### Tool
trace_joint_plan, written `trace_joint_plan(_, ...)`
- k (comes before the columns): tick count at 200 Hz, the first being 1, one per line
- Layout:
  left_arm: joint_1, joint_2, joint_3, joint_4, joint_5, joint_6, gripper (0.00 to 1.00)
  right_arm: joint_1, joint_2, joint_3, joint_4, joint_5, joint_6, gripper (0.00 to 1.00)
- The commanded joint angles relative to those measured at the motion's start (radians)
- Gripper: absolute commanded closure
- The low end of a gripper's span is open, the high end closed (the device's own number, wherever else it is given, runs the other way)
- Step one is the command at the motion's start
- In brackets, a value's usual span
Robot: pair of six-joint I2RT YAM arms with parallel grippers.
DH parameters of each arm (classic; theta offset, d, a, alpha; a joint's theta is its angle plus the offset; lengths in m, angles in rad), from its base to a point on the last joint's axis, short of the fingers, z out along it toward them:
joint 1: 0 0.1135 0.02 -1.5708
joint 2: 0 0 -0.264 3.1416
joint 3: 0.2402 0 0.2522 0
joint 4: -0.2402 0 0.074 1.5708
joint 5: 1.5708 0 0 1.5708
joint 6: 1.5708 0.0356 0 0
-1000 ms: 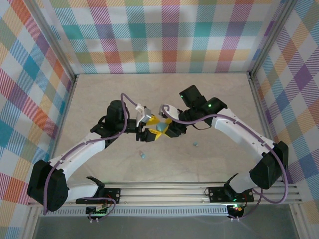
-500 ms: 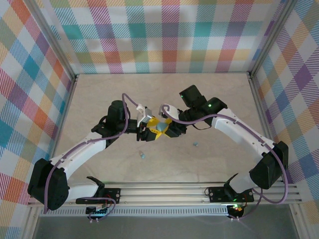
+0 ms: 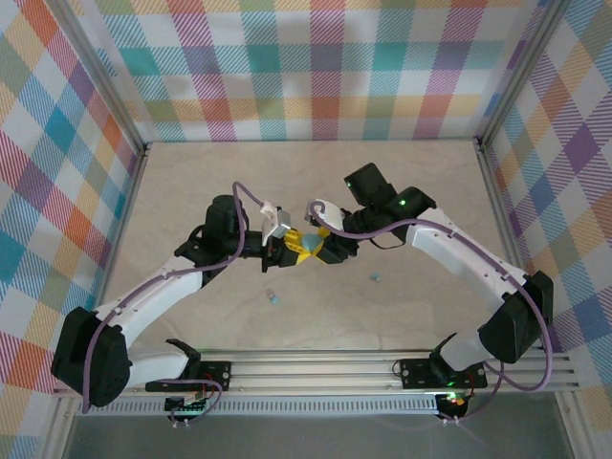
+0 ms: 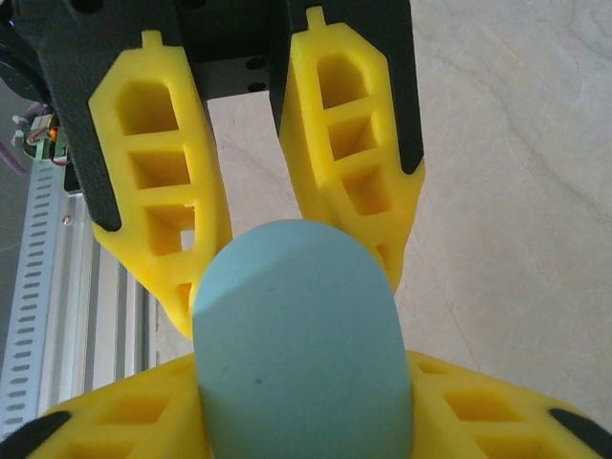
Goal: Insert wireless bluetooth earbuds into charging case
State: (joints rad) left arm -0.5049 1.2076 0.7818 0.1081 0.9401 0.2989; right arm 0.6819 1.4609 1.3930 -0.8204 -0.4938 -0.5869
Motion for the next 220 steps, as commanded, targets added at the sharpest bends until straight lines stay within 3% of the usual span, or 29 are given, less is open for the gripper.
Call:
trace_joint_plan(1,-0.01,-0.042,-0.037,0.034,-0.04,-0.016,0.88,0.006,-0.038,-0.004,0.049,-0.026,0.006,0.45)
trace_joint_plan(46,-0.011,-0.119,-0.098,0.062,-0.123,-0.065,0.89,0.007,-0.096,-0.046,0.132,0.015,0.087,0.32)
trace_joint_plan(88,-0.01,-0.179,-0.147,0.071,-0.174,-0.099,0.9,0.006,-0.157,-0.081,0.214,0.038,0.185,0.26)
trace_joint_plan(155,-0.009,-0.226,-0.176,0.077,-0.203,-0.14,0.9,0.011,-0.162,-0.143,0.257,0.038,0.216,0.27)
trace_joint_plan(220,-0.011,-0.243,-0.171,0.071,-0.205,-0.158,0.9,0.062,-0.076,-0.078,0.224,0.04,0.156,0.26)
